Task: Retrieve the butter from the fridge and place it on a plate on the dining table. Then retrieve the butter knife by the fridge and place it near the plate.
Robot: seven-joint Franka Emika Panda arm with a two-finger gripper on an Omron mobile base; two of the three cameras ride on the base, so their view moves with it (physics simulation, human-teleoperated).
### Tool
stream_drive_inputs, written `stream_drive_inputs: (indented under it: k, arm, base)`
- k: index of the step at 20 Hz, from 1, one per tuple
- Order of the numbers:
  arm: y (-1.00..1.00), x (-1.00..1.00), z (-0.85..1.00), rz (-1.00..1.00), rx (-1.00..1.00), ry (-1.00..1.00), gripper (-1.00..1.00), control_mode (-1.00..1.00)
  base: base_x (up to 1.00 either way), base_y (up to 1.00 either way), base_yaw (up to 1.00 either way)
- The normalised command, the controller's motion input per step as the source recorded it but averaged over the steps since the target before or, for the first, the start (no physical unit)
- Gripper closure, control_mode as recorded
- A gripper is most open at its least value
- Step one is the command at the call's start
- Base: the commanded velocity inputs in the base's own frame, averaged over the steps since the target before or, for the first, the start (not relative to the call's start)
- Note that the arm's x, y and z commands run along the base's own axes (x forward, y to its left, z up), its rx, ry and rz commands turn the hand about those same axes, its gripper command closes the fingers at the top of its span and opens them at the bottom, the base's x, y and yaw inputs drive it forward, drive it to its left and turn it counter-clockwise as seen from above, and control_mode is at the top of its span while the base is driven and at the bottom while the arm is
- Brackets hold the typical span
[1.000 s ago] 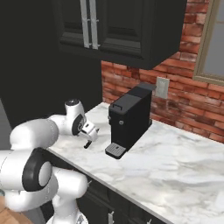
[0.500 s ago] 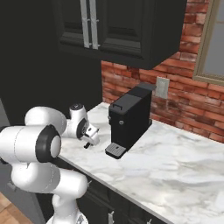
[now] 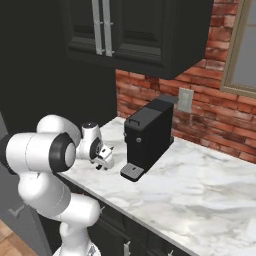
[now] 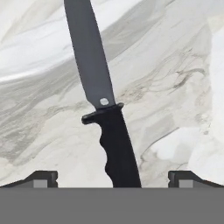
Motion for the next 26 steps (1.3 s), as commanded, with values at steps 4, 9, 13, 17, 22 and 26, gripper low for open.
stream_drive_inputs:
  k: [4, 9, 13, 17, 22, 26]
  arm:
    - [0.0, 0.18, -0.21, 0.0, 0.0, 0.0, 1.0, -1.0]
    - [0.0, 0.1, -0.14, 0.0, 0.0, 0.0, 1.0, -1.0]
    - [0.0, 0.0, -0.03, 0.0, 0.0, 0.0, 1.0, -1.0]
    - [0.0, 0.08, 0.0, 0.0, 0.0, 0.0, 1.0, -1.0]
    - [0.02, -0.51, 0.39, 0.0, 0.0, 0.0, 1.0, -1.0]
    - [0.06, -1.0, 1.0, 0.01, 0.0, -0.01, 1.0, -1.0]
  base:
    - [0.0, 0.0, 0.0]
    - [0.0, 0.0, 0.0]
    - [0.0, 0.0, 0.0]
    - [0.0, 0.0, 0.0]
    - [0.0, 0.0, 0.0]
    - [0.0, 0.0, 0.0]
